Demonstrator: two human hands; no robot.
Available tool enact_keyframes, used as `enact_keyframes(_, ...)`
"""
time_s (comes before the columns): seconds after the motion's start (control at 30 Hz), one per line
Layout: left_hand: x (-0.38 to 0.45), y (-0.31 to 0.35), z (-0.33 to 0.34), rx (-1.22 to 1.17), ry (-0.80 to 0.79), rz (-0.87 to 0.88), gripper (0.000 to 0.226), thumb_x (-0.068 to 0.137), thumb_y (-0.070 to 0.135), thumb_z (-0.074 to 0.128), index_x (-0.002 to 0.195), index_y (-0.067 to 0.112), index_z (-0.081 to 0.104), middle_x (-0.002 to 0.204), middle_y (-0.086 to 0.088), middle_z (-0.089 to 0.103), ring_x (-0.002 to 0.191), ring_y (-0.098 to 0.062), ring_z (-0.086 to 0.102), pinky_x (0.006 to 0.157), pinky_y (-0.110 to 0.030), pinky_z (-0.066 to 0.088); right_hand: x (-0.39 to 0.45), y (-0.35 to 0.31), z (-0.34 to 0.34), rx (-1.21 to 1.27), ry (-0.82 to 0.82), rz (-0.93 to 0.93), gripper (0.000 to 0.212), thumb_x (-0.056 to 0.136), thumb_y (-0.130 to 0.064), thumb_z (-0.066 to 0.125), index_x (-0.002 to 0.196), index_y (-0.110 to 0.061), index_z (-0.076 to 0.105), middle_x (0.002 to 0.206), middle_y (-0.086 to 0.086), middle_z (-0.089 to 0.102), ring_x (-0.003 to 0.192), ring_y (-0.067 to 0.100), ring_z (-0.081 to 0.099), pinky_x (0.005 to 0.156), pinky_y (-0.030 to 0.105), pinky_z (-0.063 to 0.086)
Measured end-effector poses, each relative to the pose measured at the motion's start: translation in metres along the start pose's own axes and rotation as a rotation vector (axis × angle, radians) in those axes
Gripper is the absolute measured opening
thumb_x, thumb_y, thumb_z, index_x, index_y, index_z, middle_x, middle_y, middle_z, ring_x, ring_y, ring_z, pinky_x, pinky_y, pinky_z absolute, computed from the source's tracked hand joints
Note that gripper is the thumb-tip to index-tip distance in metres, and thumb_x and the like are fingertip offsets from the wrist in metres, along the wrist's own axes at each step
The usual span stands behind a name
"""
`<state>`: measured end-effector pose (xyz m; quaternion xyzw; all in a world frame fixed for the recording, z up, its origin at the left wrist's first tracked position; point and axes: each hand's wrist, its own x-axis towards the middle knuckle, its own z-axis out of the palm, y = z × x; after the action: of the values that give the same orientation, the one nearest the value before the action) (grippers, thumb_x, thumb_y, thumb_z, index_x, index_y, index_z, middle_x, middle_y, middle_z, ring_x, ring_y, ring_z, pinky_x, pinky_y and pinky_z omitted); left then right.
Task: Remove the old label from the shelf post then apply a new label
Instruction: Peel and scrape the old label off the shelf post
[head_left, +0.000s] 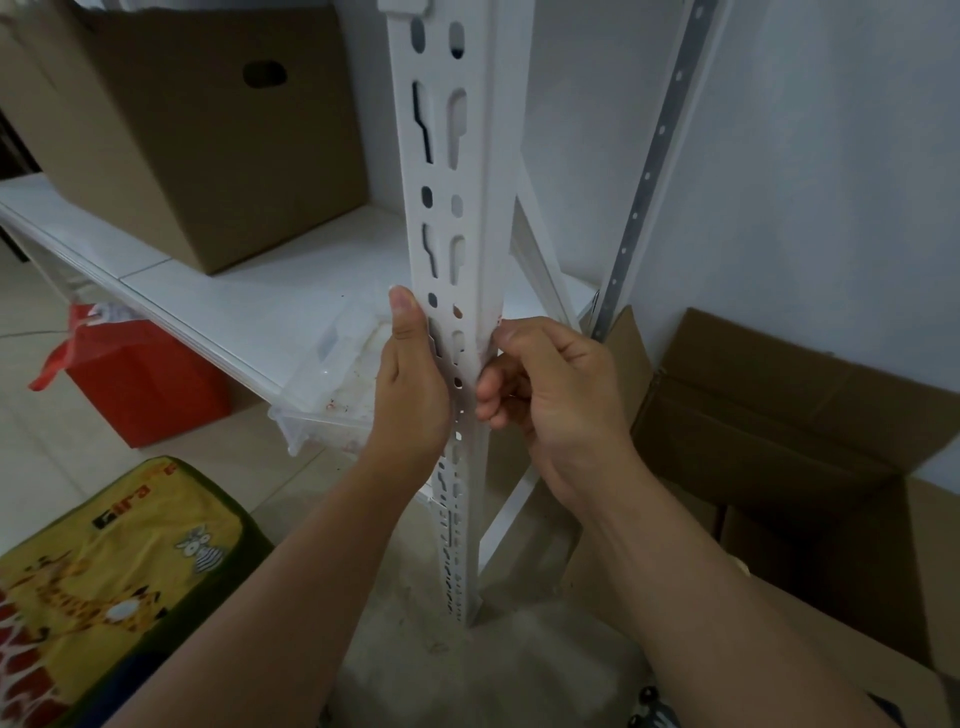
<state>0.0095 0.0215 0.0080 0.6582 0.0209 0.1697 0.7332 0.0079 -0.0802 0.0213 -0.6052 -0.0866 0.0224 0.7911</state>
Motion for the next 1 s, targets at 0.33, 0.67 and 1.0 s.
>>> enact_keyframes(0.33, -0.0009, 0.0022, 0.0002, 0.024, 0.024, -0.033, 0.06, 0.103, 0.044, 0.011, 0.08, 0.024, 0.062, 0.058, 0.015, 0.068, 0.061, 0.003, 0.067, 0.056, -0.007, 0.048, 0.0012, -0.0018, 0.0015, 0.019, 0.013, 0.044, 0.027, 0.093, -0.015, 0.055, 0.067, -0.011, 0.063, 0.054, 0.012, 0.059, 0.046, 0.023, 0.054, 0.046, 0.028, 0.047)
enact_keyframes(0.67, -0.0015, 0.0017, 0.0005, -0.027, 0.021, -0.012, 0.065, 0.103, 0.044, 0.01, 0.076, 0.02, 0.064, 0.053, 0.006, 0.065, 0.056, -0.002, 0.066, 0.056, -0.011, 0.05, 0.0024, -0.0017, 0.0044, 0.07, 0.033, 0.109, 0.024, 0.093, -0.016, 0.054, 0.072, -0.008, 0.063, 0.052, 0.012, 0.057, 0.045, 0.021, 0.053, 0.045, 0.026, 0.045)
enact_keyframes(1.0, -0.0016, 0.0018, 0.004, -0.041, 0.051, -0.021, 0.064, 0.104, 0.044, 0.012, 0.071, 0.022, 0.063, 0.052, 0.007, 0.065, 0.055, 0.0, 0.065, 0.055, -0.011, 0.049, 0.0035, -0.0042, 0.0051, 0.079, 0.041, 0.134, 0.022, 0.091, -0.014, 0.054, 0.072, -0.008, 0.062, 0.053, 0.011, 0.055, 0.044, 0.02, 0.051, 0.043, 0.025, 0.044)
